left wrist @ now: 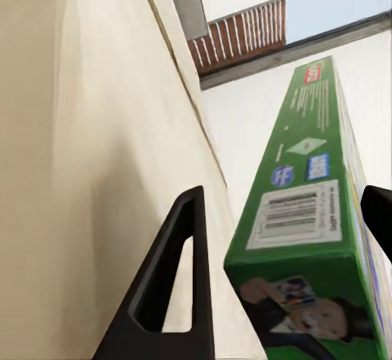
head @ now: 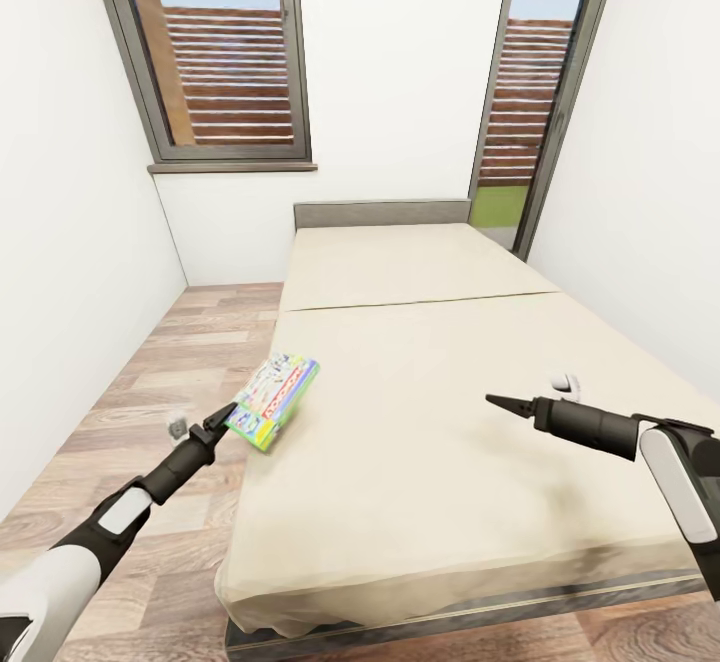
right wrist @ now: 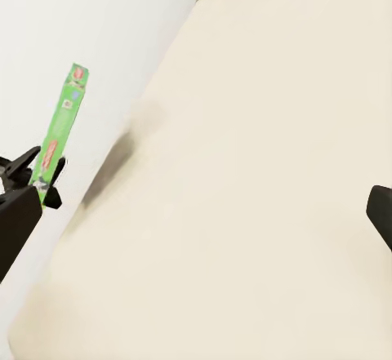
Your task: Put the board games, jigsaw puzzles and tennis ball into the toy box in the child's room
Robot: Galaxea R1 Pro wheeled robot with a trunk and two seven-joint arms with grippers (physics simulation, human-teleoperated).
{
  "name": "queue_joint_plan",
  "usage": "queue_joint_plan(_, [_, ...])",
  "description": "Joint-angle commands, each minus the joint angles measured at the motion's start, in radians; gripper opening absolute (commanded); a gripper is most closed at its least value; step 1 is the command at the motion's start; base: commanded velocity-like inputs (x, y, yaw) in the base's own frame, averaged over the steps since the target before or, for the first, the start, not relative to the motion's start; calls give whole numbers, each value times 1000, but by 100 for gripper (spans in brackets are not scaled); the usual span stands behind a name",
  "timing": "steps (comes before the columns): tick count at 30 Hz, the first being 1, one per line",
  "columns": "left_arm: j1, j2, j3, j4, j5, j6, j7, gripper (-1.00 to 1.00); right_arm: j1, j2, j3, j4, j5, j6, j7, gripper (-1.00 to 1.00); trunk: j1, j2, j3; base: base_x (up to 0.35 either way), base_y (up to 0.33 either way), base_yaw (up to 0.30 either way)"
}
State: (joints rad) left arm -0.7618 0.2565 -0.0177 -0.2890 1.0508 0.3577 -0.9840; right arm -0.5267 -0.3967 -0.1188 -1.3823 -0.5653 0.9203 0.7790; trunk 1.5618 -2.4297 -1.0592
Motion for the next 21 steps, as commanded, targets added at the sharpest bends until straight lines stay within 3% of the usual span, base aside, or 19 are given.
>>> queue_joint_plan(1, [0,2,-3,-5,5,11,-18,-100,2,-1,-1,-1,1,0,5,100,0,0,-1,0,0,0])
queue_joint_plan(6, [13,5,-5,-57,5,28,-53,-100,9,-4,1,-5,1,-18,9,100,0,0,-1,0,0,0])
queue_joint_plan(11, [68,3,-2,-177,9,62,-51,-100,14,-4,6,-15,0,-24,12,100,0,0,-1,0,0,0])
queue_joint_plan(14, [131,-1,0,-336,15,98,12,-100,16,-3,12,-45,0,-21,14,100,0,0,-1,0,0,0])
queue_joint_plan(17, [205,-7,2,-529,32,140,129,-100,18,-3,18,-76,1,-18,15,100,0,0,-1,0,0,0])
queue_joint_plan(18, [205,-7,2,-529,32,140,129,-100,18,-3,18,-76,1,-18,15,100,0,0,-1,0,0,0])
queue_joint_plan(21, [257,-8,3,-731,69,201,250,-100,23,-2,21,-93,1,-16,15,100,0,0,-1,0,0,0])
